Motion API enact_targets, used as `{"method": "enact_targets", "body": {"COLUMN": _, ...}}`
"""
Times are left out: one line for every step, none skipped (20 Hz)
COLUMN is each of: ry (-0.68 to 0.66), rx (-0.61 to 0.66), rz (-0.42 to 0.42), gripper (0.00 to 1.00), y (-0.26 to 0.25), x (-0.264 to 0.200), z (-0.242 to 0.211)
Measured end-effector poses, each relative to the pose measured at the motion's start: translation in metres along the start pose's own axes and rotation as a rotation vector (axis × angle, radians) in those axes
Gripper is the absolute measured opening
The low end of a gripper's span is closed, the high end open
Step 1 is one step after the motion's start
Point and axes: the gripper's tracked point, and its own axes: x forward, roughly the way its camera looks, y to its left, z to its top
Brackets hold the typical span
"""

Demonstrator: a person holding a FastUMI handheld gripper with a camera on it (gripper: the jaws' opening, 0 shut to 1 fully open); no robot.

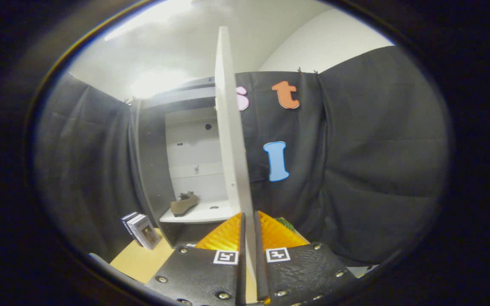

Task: Open the shoe cabinet door, grab the shoes and put them into the shoe cabinet, then close the shoe cabinet door.

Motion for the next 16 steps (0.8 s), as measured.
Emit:
{"method": "enact_targets", "body": {"ry": -0.002, "rx": -0.003, "rz": 0.024, "gripper": 0.09, "y": 0.009, "x": -0.002, "z": -0.002}}
{"method": "enact_targets", "body": {"ry": 0.000, "rx": -0.007, "rz": 0.044, "gripper": 0.10, "y": 0.017, "x": -0.003, "z": -0.006}}
{"method": "enact_targets", "body": {"ry": 0.008, "rx": -0.010, "rz": 0.063, "gripper": 0.10, "y": 0.025, "x": -0.003, "z": -0.012}}
{"method": "enact_targets", "body": {"ry": 0.019, "rx": -0.011, "rz": 0.082, "gripper": 0.10, "y": 0.033, "x": -0.002, "z": -0.018}}
{"method": "enact_targets", "body": {"ry": 0.034, "rx": -0.011, "rz": 0.107, "gripper": 0.10, "y": 0.044, "x": -0.002, "z": -0.027}}
{"method": "enact_targets", "body": {"ry": 0.052, "rx": -0.012, "rz": 0.130, "gripper": 0.09, "y": 0.055, "x": -0.001, "z": -0.036}}
{"method": "enact_targets", "body": {"ry": 0.068, "rx": -0.014, "rz": 0.157, "gripper": 0.09, "y": 0.066, "x": -0.001, "z": -0.047}}
{"method": "enact_targets", "body": {"ry": 0.083, "rx": -0.018, "rz": 0.178, "gripper": 0.10, "y": 0.075, "x": 0.001, "z": -0.058}}
{"method": "enact_targets", "body": {"ry": 0.096, "rx": -0.019, "rz": 0.199, "gripper": 0.10, "y": 0.083, "x": 0.004, "z": -0.071}}
{"method": "enact_targets", "body": {"ry": 0.115, "rx": -0.015, "rz": 0.222, "gripper": 0.10, "y": 0.089, "x": 0.005, "z": -0.085}}
{"method": "enact_targets", "body": {"ry": 0.145, "rx": -0.015, "rz": 0.237, "gripper": 0.13, "y": 0.098, "x": 0.008, "z": -0.106}}
{"method": "enact_targets", "body": {"ry": 0.182, "rx": -0.020, "rz": 0.243, "gripper": 0.17, "y": 0.103, "x": 0.011, "z": -0.127}}
{"method": "enact_targets", "body": {"ry": 0.223, "rx": -0.024, "rz": 0.251, "gripper": 0.17, "y": 0.107, "x": 0.013, "z": -0.148}}
{"method": "enact_targets", "body": {"ry": 0.257, "rx": -0.027, "rz": 0.262, "gripper": 0.17, "y": 0.112, "x": 0.016, "z": -0.167}}
{"method": "enact_targets", "body": {"ry": 0.284, "rx": -0.030, "rz": 0.273, "gripper": 0.16, "y": 0.115, "x": 0.018, "z": -0.183}}
{"method": "enact_targets", "body": {"ry": 0.303, "rx": -0.033, "rz": 0.281, "gripper": 0.16, "y": 0.118, "x": 0.021, "z": -0.198}}
